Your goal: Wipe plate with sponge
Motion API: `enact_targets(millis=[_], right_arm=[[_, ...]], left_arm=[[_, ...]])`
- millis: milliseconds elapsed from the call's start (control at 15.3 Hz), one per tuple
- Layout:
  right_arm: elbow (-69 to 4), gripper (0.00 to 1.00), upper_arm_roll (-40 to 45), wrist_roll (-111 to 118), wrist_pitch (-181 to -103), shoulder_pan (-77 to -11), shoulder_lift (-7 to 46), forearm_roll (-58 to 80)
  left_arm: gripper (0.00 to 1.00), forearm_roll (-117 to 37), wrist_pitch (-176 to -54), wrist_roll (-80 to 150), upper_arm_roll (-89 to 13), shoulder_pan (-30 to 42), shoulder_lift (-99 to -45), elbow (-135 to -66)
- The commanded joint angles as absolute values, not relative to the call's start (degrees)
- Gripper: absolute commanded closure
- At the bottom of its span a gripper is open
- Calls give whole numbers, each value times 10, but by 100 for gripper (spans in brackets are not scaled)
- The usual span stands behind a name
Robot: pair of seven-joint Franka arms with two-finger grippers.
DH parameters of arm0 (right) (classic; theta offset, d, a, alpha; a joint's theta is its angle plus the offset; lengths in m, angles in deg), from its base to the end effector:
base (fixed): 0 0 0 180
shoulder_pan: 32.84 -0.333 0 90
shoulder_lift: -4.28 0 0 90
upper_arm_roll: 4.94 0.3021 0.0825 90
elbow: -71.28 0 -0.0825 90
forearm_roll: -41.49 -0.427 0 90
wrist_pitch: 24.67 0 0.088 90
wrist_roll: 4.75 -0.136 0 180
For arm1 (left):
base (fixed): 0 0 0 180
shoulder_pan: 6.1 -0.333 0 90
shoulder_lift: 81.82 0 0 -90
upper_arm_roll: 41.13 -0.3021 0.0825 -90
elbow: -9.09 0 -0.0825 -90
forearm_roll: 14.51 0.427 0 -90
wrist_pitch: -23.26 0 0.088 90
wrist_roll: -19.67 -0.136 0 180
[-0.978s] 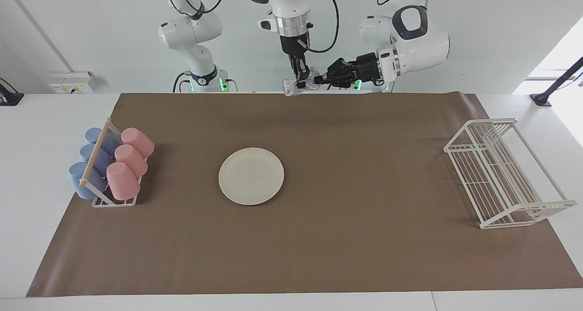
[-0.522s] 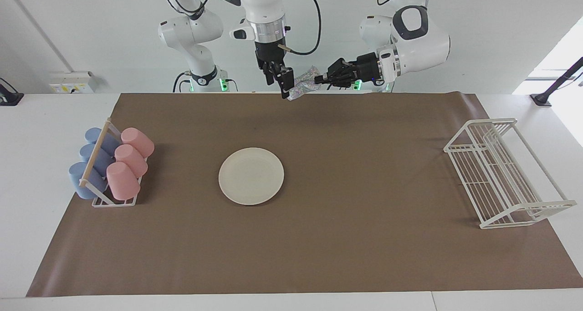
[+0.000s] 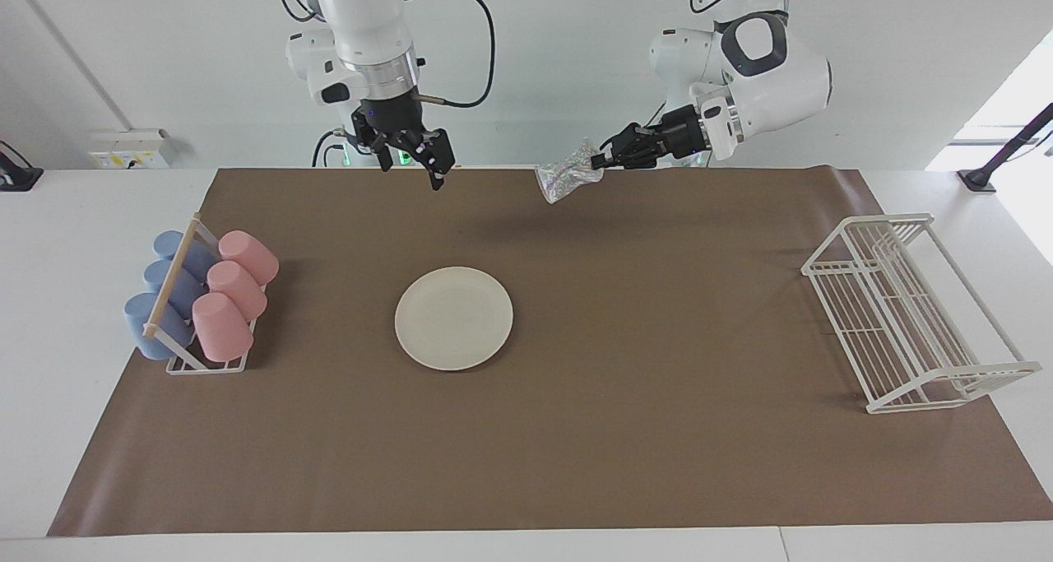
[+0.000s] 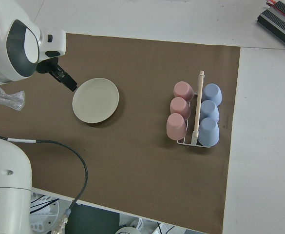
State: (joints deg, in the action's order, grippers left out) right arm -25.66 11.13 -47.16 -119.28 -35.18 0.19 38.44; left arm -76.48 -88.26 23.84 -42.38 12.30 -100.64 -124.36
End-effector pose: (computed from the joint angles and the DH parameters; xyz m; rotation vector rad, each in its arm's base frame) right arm 0.5507 0.1950 0.5665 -3.0297 0.6502 -0.0112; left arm 0.4575 -0.2280 0.4480 2.1444 0.2537 -0.2753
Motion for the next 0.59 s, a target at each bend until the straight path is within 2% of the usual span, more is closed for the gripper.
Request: enact_targets(millis=[0,196,522], right_arm=[[-257,0,117,-337,-1176,-298,-5,389],[-257,0,115,-253,-1165,-248,-5,389],[-258,0,110,-86,-1162,-183,-5,393]], left_arm=[[100,-669,-882,303,-422,120,-993,-1225],[100,-590,-880,349,-422,120,-984,-1211],[100,-371,-837,454,-418,129,-941,-1133]])
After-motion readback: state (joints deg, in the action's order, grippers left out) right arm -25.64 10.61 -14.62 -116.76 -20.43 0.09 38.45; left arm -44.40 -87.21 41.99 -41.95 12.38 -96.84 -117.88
